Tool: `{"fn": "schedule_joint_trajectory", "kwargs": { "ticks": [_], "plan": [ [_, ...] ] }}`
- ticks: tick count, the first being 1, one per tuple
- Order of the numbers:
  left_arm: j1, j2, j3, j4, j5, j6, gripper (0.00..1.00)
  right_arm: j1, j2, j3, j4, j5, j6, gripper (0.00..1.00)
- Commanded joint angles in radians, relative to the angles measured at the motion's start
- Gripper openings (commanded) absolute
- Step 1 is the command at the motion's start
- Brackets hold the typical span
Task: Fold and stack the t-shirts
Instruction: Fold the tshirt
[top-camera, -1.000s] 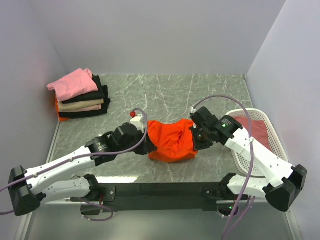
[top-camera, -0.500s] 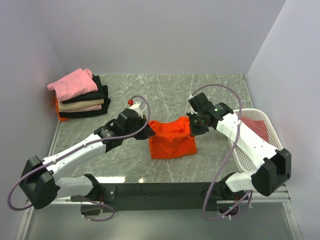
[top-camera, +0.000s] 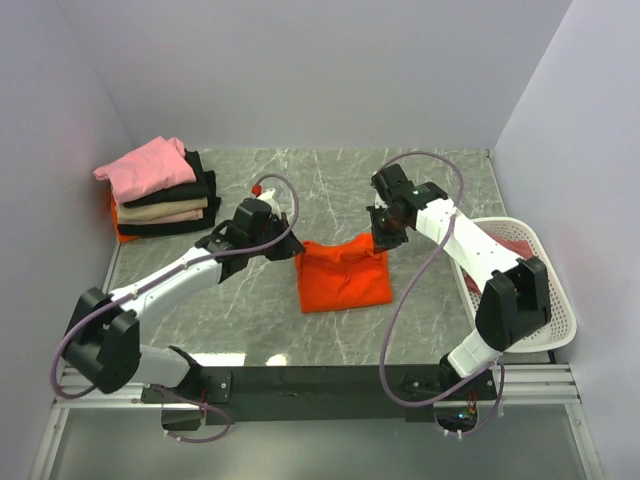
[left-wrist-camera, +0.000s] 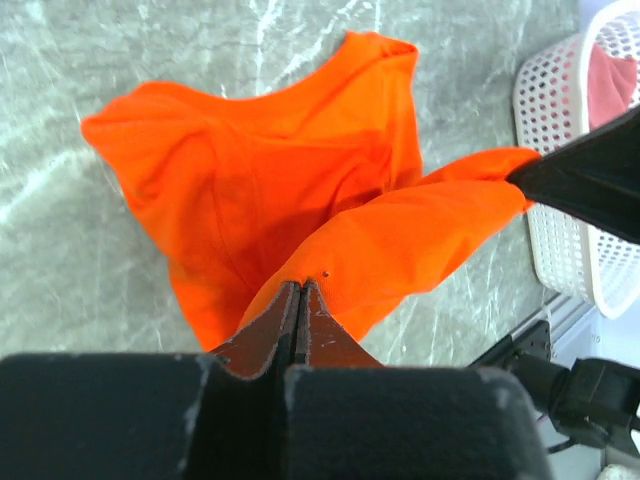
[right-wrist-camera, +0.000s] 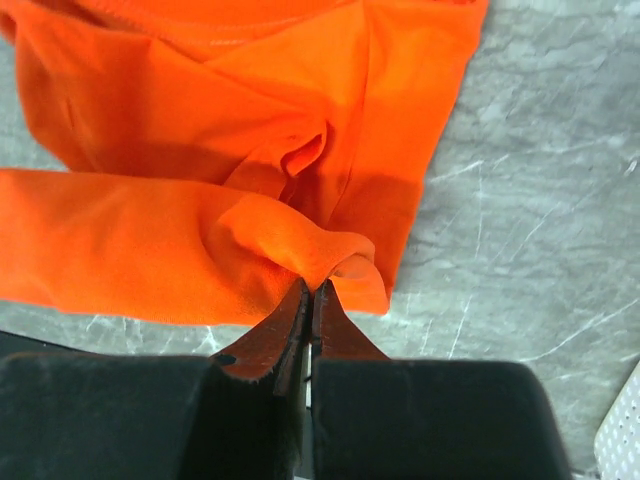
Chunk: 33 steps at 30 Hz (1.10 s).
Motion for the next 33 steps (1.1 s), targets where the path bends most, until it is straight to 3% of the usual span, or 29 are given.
{"fn": "schedule_joint_trajectory", "kwargs": {
  "ticks": [1,9,18,19,21,22,23,27,28,33],
  "plan": [
    [0.025,0.053,0.075,0.059,0.057,0.037,0.01,-0.025,0.040,0.068,0.036,-0.016,-0.032,0.00],
    [0.057,0.179,0.141,0.041,0.056,0.060,0.01,-0.048,0.195,0.146,0.044,-0.039,-0.060,0.00],
    [0.094,0.250,0.166,-0.030,-0.041,0.054,0.01,-0.092,0.311,0.208,0.055,-0.048,-0.057,0.01],
    [0.096,0.266,0.173,-0.043,-0.053,0.051,0.07,-0.100,0.319,0.220,0.055,-0.048,-0.046,0.05],
    [0.100,0.279,0.211,-0.100,-0.128,0.034,0.25,-0.126,0.325,0.249,0.044,-0.030,-0.037,0.23],
    [0.099,0.279,0.225,-0.119,-0.146,0.030,0.41,-0.130,0.321,0.260,0.036,-0.013,-0.029,0.29],
    [0.099,0.273,0.256,-0.135,-0.186,0.028,0.47,-0.133,0.299,0.268,0.029,0.006,-0.026,0.39],
    [0.099,0.166,0.273,-0.186,-0.329,0.008,0.75,-0.137,0.197,0.272,0.021,0.140,-0.003,0.51],
    [0.099,0.144,0.268,-0.188,-0.346,0.002,0.86,-0.137,0.172,0.262,0.026,0.151,0.000,0.51],
    [0.099,0.033,0.117,-0.117,-0.280,-0.019,0.95,-0.092,0.011,0.109,0.099,0.077,0.009,0.52]
  ]
}}
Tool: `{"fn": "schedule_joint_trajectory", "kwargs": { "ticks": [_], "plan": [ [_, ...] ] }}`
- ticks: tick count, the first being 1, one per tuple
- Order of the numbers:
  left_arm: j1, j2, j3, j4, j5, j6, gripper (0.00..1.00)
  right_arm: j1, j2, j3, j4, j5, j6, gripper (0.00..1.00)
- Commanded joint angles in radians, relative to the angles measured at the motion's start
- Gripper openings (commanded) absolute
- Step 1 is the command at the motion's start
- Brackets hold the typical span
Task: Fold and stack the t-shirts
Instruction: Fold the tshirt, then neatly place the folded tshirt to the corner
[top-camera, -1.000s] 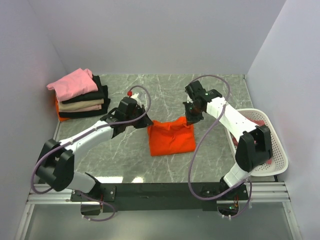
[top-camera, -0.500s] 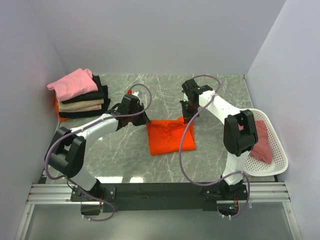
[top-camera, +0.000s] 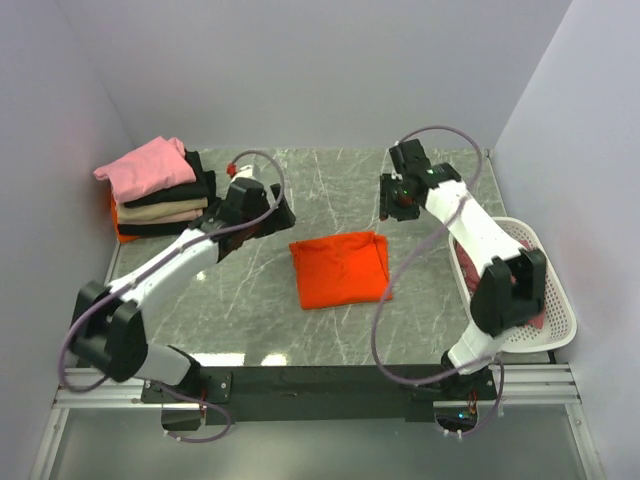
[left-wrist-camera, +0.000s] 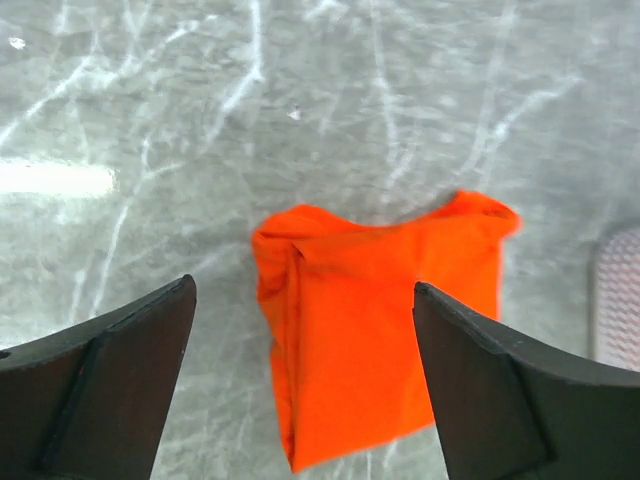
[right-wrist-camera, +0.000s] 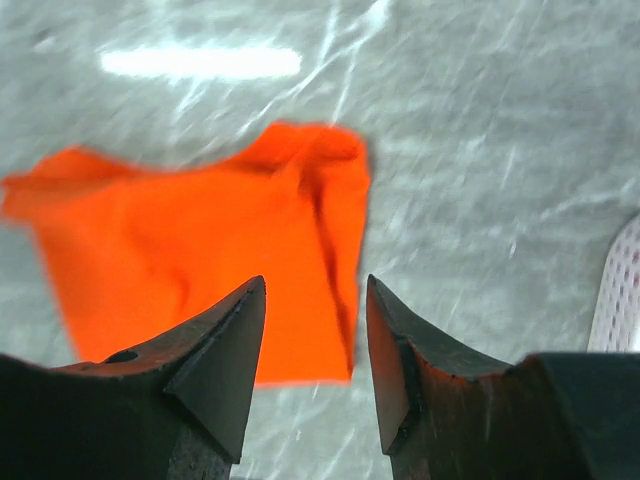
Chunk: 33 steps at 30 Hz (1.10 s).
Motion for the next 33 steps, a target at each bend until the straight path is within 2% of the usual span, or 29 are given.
{"fn": "schedule_joint_trajectory", "kwargs": {
  "ticks": [1,5,11,19,33],
  "plan": [
    [0.002,-0.091,-0.101,0.077,0.076,-0.027,0.96,0.055,-0.123,-0.095,0.056,-0.044,0.017,0.52],
    [0.002,-0.121,-0.282,0.244,0.239,-0.085,0.97,0.144,-0.130,-0.218,0.133,-0.123,0.034,0.48],
    [0.003,-0.096,-0.412,0.420,0.341,-0.151,0.97,0.189,-0.029,-0.359,0.251,-0.153,0.081,0.43],
    [0.002,-0.019,-0.506,0.577,0.402,-0.197,0.98,0.207,0.093,-0.413,0.303,-0.148,0.111,0.42],
    [-0.011,0.129,-0.581,0.814,0.507,-0.254,0.98,0.222,0.142,-0.458,0.332,-0.139,0.134,0.42]
  ]
}}
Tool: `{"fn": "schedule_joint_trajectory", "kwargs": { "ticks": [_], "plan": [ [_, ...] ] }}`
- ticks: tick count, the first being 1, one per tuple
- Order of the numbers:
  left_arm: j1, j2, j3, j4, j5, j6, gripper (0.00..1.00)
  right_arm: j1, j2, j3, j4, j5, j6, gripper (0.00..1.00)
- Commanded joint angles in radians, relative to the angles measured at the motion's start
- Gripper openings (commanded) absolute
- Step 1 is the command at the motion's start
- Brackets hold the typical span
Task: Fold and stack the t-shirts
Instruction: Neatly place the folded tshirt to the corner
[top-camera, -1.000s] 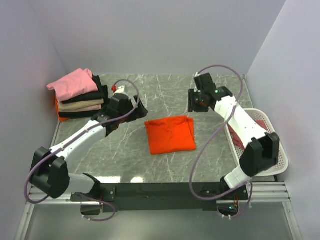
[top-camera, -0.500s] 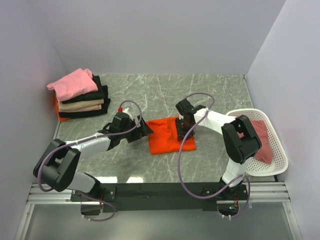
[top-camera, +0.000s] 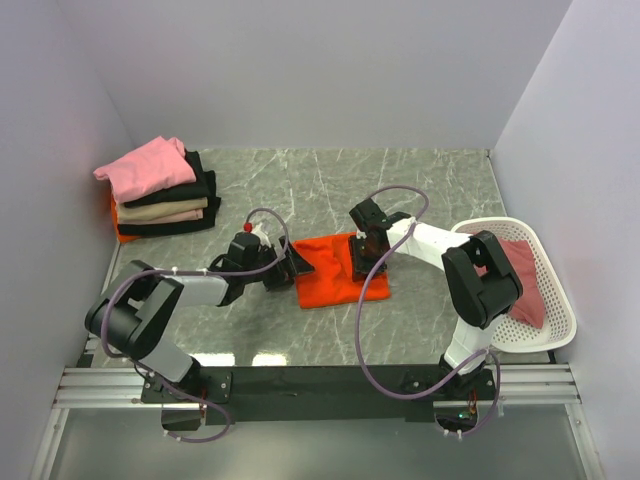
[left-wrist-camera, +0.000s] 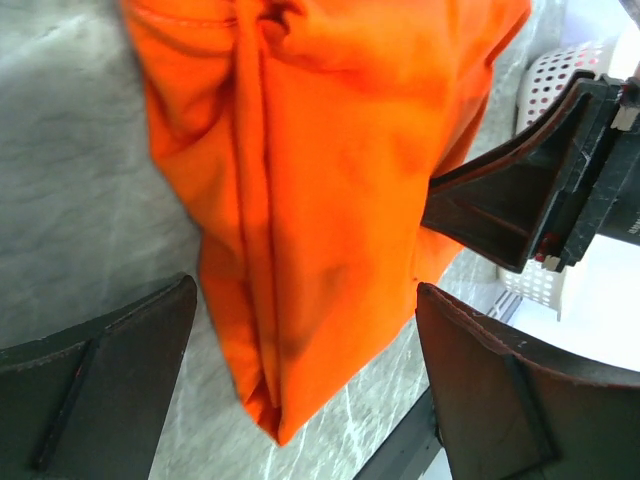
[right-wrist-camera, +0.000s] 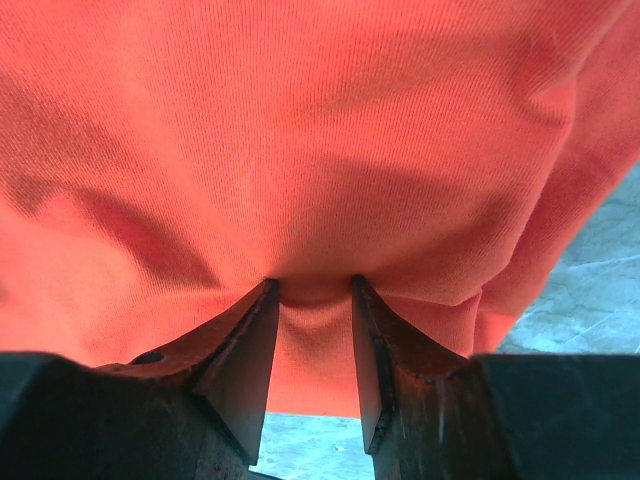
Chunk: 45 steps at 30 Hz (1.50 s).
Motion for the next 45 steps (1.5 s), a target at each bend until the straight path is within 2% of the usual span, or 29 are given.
{"fn": "schedule_joint_trajectory", "kwargs": {
  "ticks": [1,13,19,22,23,28,29,31,32,35,42,45],
  "plan": [
    [-0.015,0.038,-0.005,0.068,0.019,-0.010,0.98,0.017,0.058,-0.040,0.054,0.003,0.015,0.42],
    [-0.099,0.142,0.044,0.113,-0.022,-0.038,0.96,0.031,0.054,-0.027,0.051,-0.022,0.017,0.42],
    [-0.127,0.191,0.076,0.137,-0.028,-0.047,0.86,0.037,0.061,-0.027,0.049,-0.028,0.017,0.42],
    [-0.132,0.208,0.098,0.119,-0.040,-0.036,0.72,0.040,0.062,-0.027,0.052,-0.028,0.018,0.42],
    [-0.132,0.211,0.102,0.111,-0.045,-0.033,0.62,0.041,0.061,-0.027,0.049,-0.028,0.018,0.42],
    [-0.133,0.220,0.139,0.047,-0.091,0.005,0.36,0.043,0.058,-0.027,0.051,-0.031,0.020,0.42],
    [-0.132,0.222,0.157,0.018,-0.105,0.013,0.26,0.043,0.056,-0.028,0.049,-0.031,0.018,0.42],
    [-0.132,0.223,0.180,-0.018,-0.122,0.043,0.15,0.043,0.050,-0.025,0.046,-0.031,0.018,0.42],
    [-0.130,0.220,0.194,-0.042,-0.143,0.056,0.01,0.043,0.045,-0.025,0.045,-0.031,0.015,0.42],
    [-0.120,0.202,0.275,-0.142,-0.192,0.125,0.00,0.043,0.018,-0.008,0.025,-0.022,0.003,0.43],
    [-0.043,0.162,0.508,-0.513,-0.344,0.368,0.01,0.026,-0.030,0.096,-0.053,0.013,-0.032,0.46],
    [0.000,0.159,0.625,-0.646,-0.344,0.457,0.00,0.000,-0.031,0.180,-0.096,0.035,-0.058,0.49]
  ]
}}
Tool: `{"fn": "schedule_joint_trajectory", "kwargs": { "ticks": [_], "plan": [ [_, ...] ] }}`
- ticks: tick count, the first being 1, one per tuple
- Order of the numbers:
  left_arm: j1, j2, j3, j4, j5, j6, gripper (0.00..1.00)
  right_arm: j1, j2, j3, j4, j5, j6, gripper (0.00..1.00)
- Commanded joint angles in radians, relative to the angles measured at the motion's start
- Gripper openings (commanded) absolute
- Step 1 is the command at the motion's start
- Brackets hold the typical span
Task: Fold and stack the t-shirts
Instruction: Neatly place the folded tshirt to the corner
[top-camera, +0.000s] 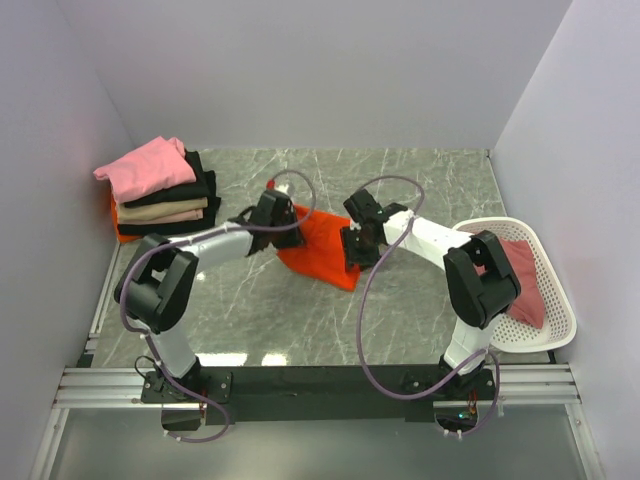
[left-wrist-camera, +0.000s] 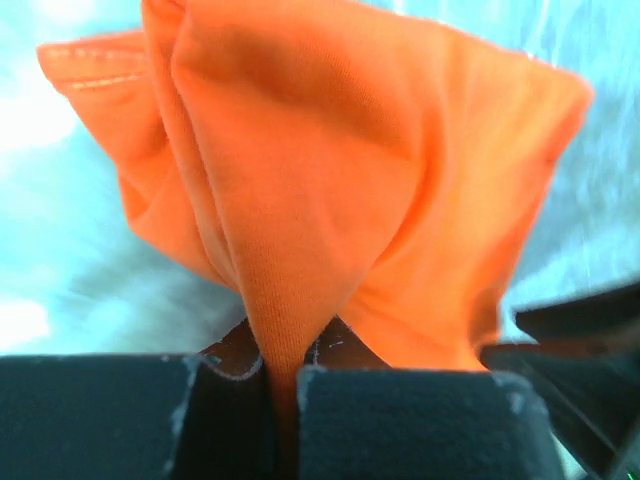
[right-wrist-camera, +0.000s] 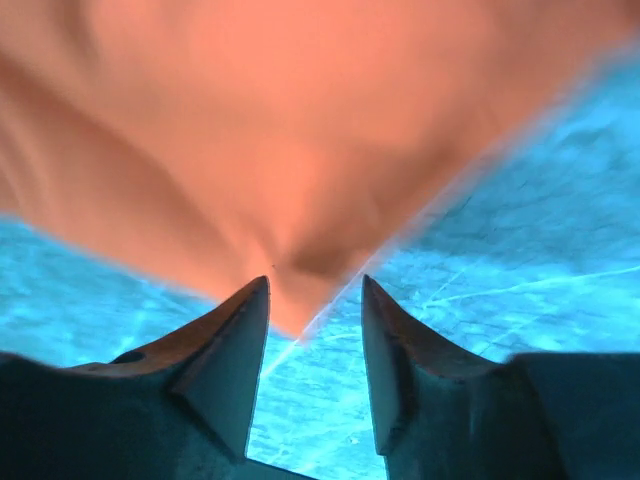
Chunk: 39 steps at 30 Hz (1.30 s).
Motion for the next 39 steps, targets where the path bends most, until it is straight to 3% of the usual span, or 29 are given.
{"fn": "schedule_joint_trajectory", "kwargs": {
  "ticks": [1,11,28,35,39],
  "plan": [
    [0.063,-0.050,0.161,-0.218,-0.080,0.193,0.00,-0.036,-0.036,0.136,-0.063,0.041,-0.046,0.52],
    [0.238,-0.007,0.451,-0.454,-0.073,0.339,0.00,-0.128,-0.123,0.338,-0.100,-0.023,-0.083,0.62],
    [0.602,0.272,1.227,-0.782,0.154,0.505,0.00,-0.154,-0.166,0.252,-0.019,-0.131,-0.104,0.63],
    [0.780,0.234,1.234,-0.742,0.332,0.471,0.00,-0.154,-0.166,0.231,-0.012,-0.135,-0.107,0.63],
    [0.870,0.184,1.188,-0.701,0.349,0.465,0.00,-0.154,-0.168,0.226,-0.009,-0.154,-0.110,0.63]
  ]
}}
